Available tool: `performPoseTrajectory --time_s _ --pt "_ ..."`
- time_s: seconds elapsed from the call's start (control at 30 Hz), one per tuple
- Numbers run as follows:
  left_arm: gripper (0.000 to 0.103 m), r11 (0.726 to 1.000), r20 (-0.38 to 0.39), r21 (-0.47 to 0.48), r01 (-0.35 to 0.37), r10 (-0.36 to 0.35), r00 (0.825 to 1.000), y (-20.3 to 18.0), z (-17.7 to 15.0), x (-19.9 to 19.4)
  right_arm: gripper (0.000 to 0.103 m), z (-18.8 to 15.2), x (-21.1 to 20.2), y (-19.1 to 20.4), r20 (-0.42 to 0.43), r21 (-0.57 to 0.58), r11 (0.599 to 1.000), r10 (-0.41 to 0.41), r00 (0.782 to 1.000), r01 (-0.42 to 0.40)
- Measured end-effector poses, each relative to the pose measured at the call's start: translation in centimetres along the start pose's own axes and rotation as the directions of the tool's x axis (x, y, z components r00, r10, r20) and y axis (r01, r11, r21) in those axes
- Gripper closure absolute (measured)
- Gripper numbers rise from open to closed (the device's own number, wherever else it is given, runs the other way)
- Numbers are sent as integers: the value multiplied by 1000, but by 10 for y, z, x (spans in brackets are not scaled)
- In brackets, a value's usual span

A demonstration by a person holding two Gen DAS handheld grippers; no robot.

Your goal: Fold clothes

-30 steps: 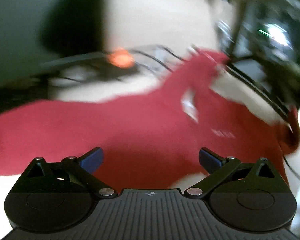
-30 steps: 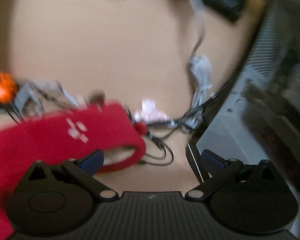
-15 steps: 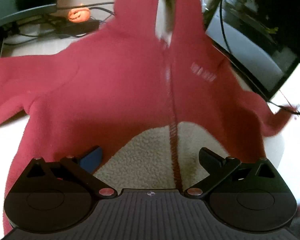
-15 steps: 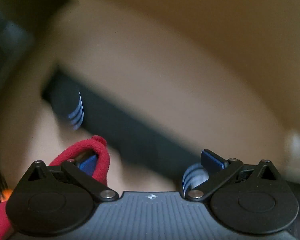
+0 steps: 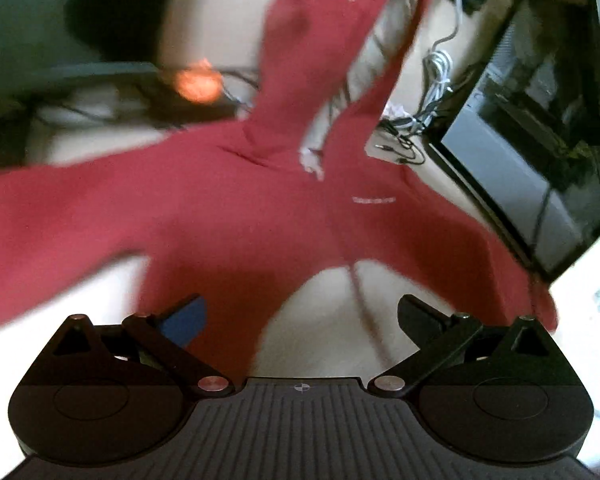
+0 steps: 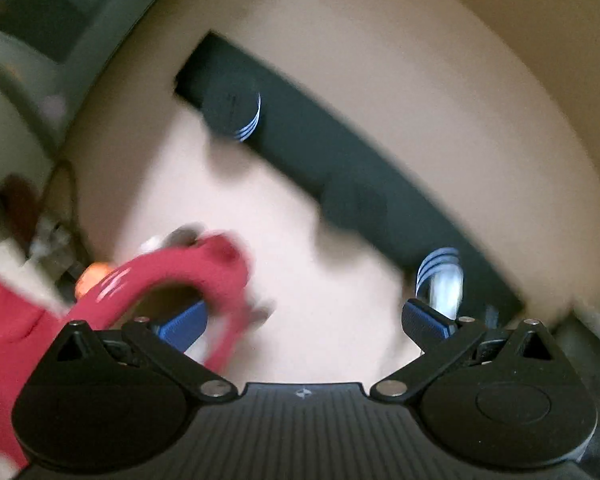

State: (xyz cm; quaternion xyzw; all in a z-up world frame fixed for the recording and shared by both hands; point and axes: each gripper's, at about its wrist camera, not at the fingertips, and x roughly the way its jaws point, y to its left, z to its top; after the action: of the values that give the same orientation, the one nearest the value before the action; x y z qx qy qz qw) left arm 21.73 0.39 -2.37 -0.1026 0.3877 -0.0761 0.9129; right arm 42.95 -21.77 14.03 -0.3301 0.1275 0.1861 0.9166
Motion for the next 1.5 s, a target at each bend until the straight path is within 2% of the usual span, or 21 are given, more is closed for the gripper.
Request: performPoseTrajectory --time_s 0.1,0.2,0.3,0.43,0.53,0.67,0.73,0.8,0.87,0.97,1.03,1.07,1.13,1.17,1.2,1.23,1.3,1.37,1.4,1.5 --pt "0 996 -30 89 -12 14 999 5 -26 -29 0 -38 -36 -4 -100 106 992 81 992 -70" --pt "0 982 -59 188 -23 34 998 6 -52 -53 0 -83 -80 7 -177 215 970 153 972 -113" --pt "0 949 -78 313 -43 71 994 -5 -81 -65 0 -128 -140 40 -231 261 958 179 956 -117" --pt "0 883 -45 444 -154 193 980 -12 -105 -62 0 -171 -200 88 -330 252 962 183 926 -100" --pt "0 876 -26 424 -231 266 964 -3 -107 -57 0 -206 -215 110 -426 283 959 139 894 -14" --pt "0 845 8 428 -321 351 936 10 -104 -46 0 -236 -213 134 -458 238 969 48 887 71" --pt "0 828 14 445 -342 375 927 16 -102 -44 0 -238 -205 143 -457 200 975 9 890 93" --pt "0 817 39 434 -379 404 914 24 -99 -59 0 -229 -204 142 -447 160 977 -56 893 142" --pt "0 806 65 420 -417 432 900 32 -96 -76 0 -218 -215 124 -422 147 953 -183 888 266" --pt "0 786 103 397 -473 474 875 44 -92 -101 0 -204 -239 88 -399 177 877 -352 847 447" --pt "0 772 127 380 -509 501 856 51 -89 -118 0 -210 -259 67 -428 245 844 -347 834 477" --pt "0 777 117 375 -506 502 857 54 -95 -122 0 -215 -271 61 -430 296 843 -301 851 448" --pt "0 775 87 378 -506 515 853 63 -107 -121 0 -220 -292 65 -400 400 859 -151 904 320" --pt "0 774 72 380 -507 522 850 67 -113 -120 0 -217 -295 79 -384 420 876 -63 921 235" --pt "0 774 59 370 -514 533 844 71 -115 -118 0 -215 -298 93 -367 434 888 19 930 153" --pt "0 777 49 357 -518 538 842 75 -116 -117 0 -211 -297 112 -369 392 913 46 928 110" --pt "0 817 27 322 -479 498 867 79 -114 -118 0 -205 -294 148 -376 299 953 66 924 54" --pt "0 882 2 297 -366 383 924 80 -114 -123 0 -204 -287 161 -378 286 957 65 923 50" --pt "0 901 -4 298 -315 331 944 77 -114 -124 0 -204 -283 167 -379 279 959 64 923 48" --pt "0 866 5 380 -326 350 937 65 -119 -112 0 -203 -272 185 -383 258 965 60 922 45"
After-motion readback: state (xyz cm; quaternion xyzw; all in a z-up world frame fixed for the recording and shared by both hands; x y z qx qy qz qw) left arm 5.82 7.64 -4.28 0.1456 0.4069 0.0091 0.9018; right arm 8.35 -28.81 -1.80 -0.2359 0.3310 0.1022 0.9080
